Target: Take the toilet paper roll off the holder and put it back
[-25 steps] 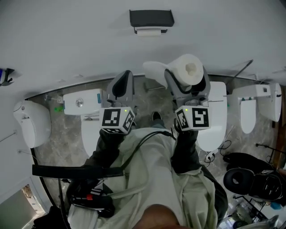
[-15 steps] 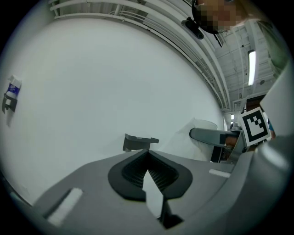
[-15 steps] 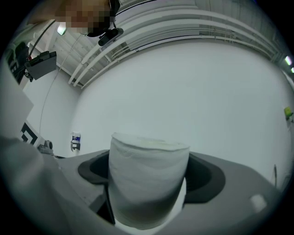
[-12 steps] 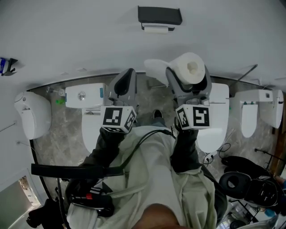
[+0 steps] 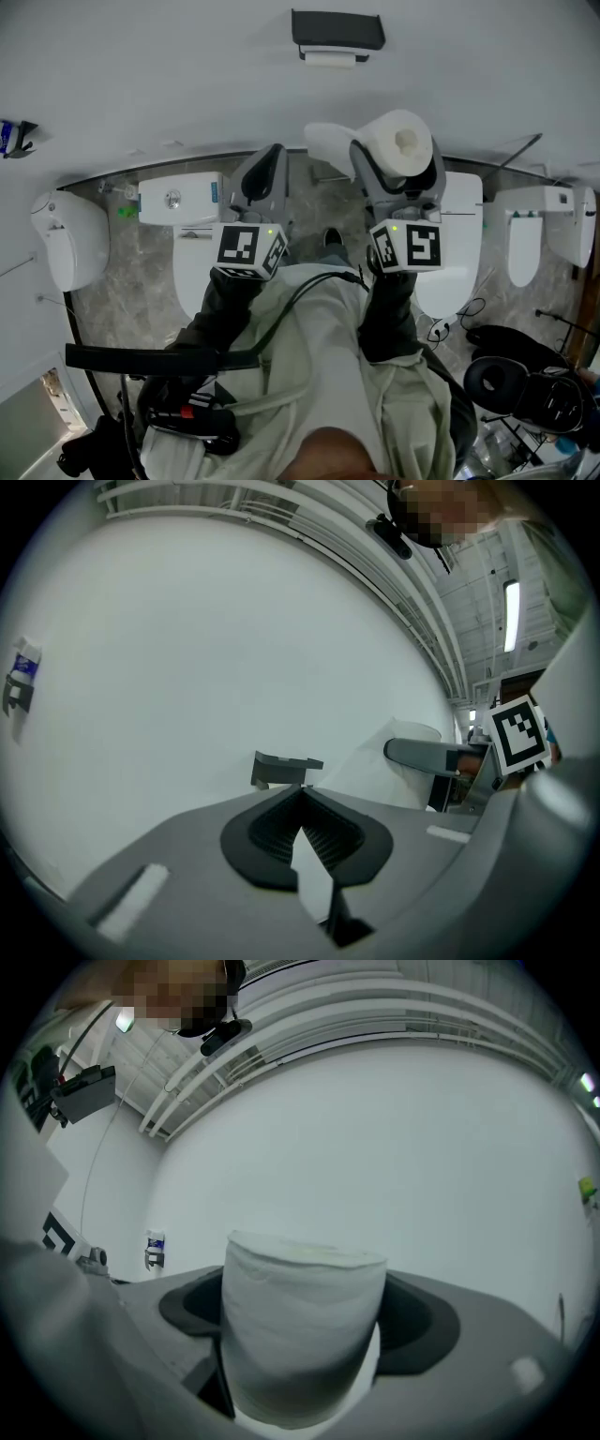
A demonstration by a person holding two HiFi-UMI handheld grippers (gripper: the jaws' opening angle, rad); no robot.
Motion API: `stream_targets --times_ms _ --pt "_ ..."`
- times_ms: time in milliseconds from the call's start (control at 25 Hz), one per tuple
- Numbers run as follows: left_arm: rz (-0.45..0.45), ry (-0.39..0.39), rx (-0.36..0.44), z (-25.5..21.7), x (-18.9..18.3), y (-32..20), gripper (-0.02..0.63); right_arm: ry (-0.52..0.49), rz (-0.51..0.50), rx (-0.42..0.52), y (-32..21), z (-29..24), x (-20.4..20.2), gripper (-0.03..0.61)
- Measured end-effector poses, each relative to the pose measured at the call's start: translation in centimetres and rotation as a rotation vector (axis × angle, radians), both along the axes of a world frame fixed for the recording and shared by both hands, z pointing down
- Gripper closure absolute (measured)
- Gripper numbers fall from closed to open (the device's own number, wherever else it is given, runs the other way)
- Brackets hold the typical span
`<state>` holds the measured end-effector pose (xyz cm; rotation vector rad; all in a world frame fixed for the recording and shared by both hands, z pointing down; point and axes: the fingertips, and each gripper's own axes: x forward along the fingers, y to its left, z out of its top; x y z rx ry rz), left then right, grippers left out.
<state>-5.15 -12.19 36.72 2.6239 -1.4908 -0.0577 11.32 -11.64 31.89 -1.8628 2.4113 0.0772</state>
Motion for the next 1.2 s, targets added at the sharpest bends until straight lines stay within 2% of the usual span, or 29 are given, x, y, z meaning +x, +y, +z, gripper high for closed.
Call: stream_targets --times_ms 1200 --pt "0.017 -0.013 0.002 -0.1 -0.5 0.6 0.607 0.020 -0.017 -0.003 0.2 -0.3 -1.6 0.113"
